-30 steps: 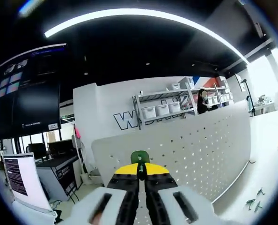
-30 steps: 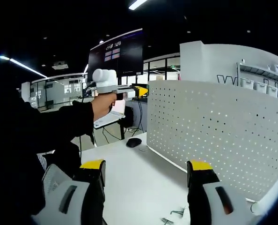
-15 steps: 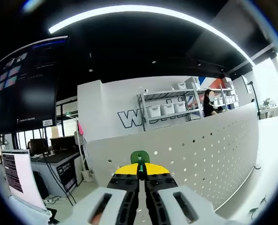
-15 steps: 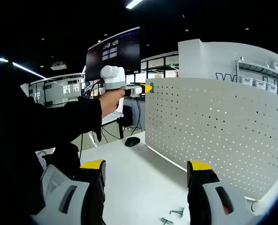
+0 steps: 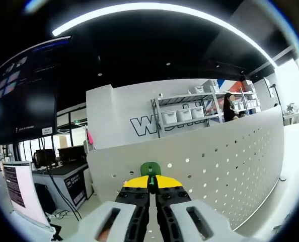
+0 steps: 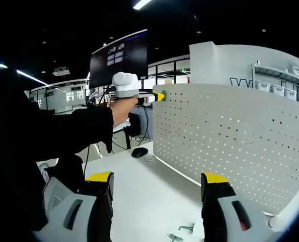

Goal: Insert the hook assembly into the mounting plate slot until the hook locks in place.

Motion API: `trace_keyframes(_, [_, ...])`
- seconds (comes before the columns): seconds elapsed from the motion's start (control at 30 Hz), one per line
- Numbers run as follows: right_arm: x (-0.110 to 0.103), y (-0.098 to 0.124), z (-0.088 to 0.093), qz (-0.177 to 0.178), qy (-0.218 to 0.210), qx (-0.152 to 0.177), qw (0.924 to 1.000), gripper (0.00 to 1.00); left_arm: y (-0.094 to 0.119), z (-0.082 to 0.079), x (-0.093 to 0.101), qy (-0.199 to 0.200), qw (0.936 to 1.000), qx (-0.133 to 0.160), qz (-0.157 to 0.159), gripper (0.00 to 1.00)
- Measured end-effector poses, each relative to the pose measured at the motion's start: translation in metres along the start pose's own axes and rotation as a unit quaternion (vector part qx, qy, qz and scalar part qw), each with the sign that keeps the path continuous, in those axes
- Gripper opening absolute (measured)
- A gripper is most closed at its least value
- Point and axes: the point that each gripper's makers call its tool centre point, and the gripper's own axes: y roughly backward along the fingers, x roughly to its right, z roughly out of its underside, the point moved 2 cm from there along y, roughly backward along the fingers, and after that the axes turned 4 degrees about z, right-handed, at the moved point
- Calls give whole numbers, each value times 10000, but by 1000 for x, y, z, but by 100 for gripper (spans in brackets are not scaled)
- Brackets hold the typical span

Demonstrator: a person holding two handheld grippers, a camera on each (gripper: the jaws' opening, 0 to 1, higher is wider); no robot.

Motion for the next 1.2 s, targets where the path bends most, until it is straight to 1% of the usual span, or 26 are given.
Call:
trace_keyframes(0.17, [2, 0, 1, -3, -5, -18, 10000, 68, -2, 3, 1, -21, 10000, -40, -19, 3])
trace_keyframes(0.37, [2, -2, 1, -15, -8, -22, 10000, 68, -3, 3, 1, -93, 9999, -45, -20, 3])
trace_keyframes(0.43, [3, -2, 1, -17, -4, -18, 10000, 68, -2, 3, 2, -304, 9995, -50, -26, 3])
trace_keyframes(0.47, [3, -3, 1, -15, 0, -22, 10000, 68, -2, 3, 3, -474, 9989, -61, -33, 3])
trace_keyframes(0.57, [4, -3, 2, -8, -18, -31, 10000, 68, -3, 3, 3, -529, 9986, -70, -29, 3])
trace_keyframes(0.7, [5, -3, 3, -6, -29, -34, 10000, 68, -3, 3, 5, -830, 9965, -72, -43, 3])
trace_keyframes(0.83, [4, -5, 5, -27, -31, -67, 10000, 68, -4, 3, 6, -1191, 9928, -65, -82, 3])
trace_keyframes(0.87, [4, -5, 5, -32, -30, -71, 10000, 68, -4, 4, 6, -1262, 9919, -83, -74, 3])
trace_keyframes(0.9, [4, -5, 5, -37, -30, -75, 10000, 68, -5, 11, 5, -1329, 9908, -238, -109, 3])
trace_keyframes(0.93, [4, -5, 5, -37, -30, -65, 10000, 68, -5, 7, 6, -1297, 9915, -40, -77, 3])
trace_keyframes(1.07, [4, -5, 5, -23, -31, -63, 10000, 68, -4, 8, 3, -1228, 9924, 19, -73, 3])
trace_keyframes(1.13, [5, -4, 6, -11, -31, -74, 10000, 67, -4, 8, 2, -916, 9957, 101, -33, 4])
trace_keyframes(1.17, [6, -4, 6, -1, -40, -68, 10000, 67, -4, 8, 2, -651, 9978, 153, 35, 4])
trace_keyframes(1.2, [6, -4, 6, 9, -48, -62, 10000, 67, -4, 8, 1, -497, 9986, 163, 73, 4])
